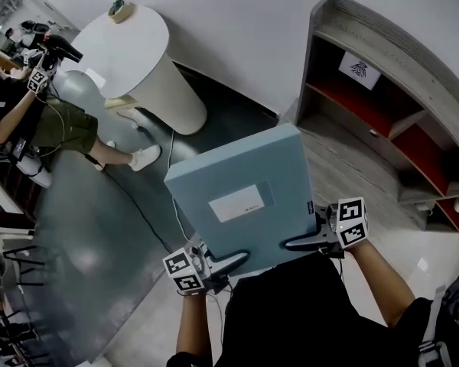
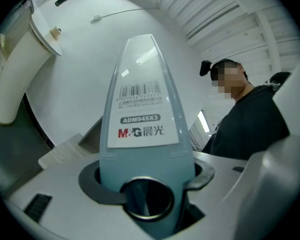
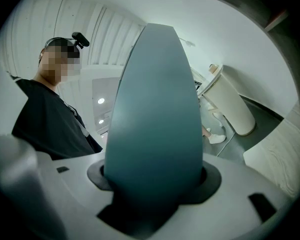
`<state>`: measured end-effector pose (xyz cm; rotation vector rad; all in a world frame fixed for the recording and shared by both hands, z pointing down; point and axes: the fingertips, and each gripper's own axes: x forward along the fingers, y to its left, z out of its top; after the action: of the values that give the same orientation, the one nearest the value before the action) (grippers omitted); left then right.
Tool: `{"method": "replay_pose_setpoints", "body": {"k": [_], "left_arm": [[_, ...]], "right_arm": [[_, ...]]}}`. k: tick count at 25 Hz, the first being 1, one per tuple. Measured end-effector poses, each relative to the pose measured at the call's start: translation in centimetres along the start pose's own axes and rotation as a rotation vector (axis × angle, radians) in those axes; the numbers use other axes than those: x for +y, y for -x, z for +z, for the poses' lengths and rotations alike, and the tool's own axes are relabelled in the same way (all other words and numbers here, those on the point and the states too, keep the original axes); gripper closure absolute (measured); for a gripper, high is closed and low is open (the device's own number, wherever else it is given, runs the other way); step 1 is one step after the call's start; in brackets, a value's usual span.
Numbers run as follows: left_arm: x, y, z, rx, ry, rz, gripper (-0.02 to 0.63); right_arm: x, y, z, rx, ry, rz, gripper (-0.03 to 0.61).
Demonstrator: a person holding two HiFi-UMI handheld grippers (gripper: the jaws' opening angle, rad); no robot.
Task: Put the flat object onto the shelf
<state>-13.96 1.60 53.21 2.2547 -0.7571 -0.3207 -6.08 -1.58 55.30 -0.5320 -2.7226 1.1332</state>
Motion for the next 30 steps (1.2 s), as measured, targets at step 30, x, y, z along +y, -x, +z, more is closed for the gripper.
{"method": "replay_pose_setpoints", "body": {"k": [30], "left_arm": [[1.7, -15.1, 17.1, 0.254, -0.324, -0.473, 0.296]], "right_arm": [[0.1, 9.9, 16.4, -0.360, 0.286, -0.532, 0.296]]}}
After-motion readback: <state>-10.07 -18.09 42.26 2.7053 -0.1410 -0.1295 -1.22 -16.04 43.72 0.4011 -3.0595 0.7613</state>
